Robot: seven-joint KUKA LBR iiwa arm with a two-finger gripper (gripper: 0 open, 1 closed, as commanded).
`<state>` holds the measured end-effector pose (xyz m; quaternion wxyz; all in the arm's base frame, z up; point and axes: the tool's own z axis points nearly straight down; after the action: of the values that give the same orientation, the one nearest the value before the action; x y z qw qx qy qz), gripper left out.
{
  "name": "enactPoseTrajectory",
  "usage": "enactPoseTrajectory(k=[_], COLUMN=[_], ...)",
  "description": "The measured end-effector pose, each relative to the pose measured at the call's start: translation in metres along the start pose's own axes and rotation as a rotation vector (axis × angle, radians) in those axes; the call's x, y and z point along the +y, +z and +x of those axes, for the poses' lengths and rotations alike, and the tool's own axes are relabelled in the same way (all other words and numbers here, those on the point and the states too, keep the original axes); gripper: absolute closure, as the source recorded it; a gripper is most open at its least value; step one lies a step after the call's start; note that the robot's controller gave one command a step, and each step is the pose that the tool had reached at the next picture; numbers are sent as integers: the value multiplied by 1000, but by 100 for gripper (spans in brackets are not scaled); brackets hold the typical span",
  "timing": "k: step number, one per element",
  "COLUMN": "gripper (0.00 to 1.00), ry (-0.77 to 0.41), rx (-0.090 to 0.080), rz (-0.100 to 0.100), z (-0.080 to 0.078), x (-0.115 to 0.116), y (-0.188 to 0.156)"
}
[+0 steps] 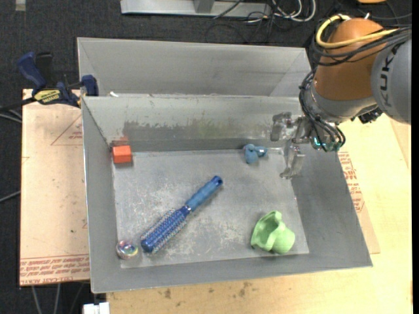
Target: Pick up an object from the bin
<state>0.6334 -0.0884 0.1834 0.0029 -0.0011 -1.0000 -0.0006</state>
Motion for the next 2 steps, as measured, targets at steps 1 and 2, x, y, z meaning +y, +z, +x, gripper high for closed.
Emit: enactPoseTrajectory(k=[1, 2], gripper=[0, 0], ry=[-362, -384], rx=[-2, -13], rz=[-1, 1], z=[80, 58], x=[32, 63], y=[116, 82])
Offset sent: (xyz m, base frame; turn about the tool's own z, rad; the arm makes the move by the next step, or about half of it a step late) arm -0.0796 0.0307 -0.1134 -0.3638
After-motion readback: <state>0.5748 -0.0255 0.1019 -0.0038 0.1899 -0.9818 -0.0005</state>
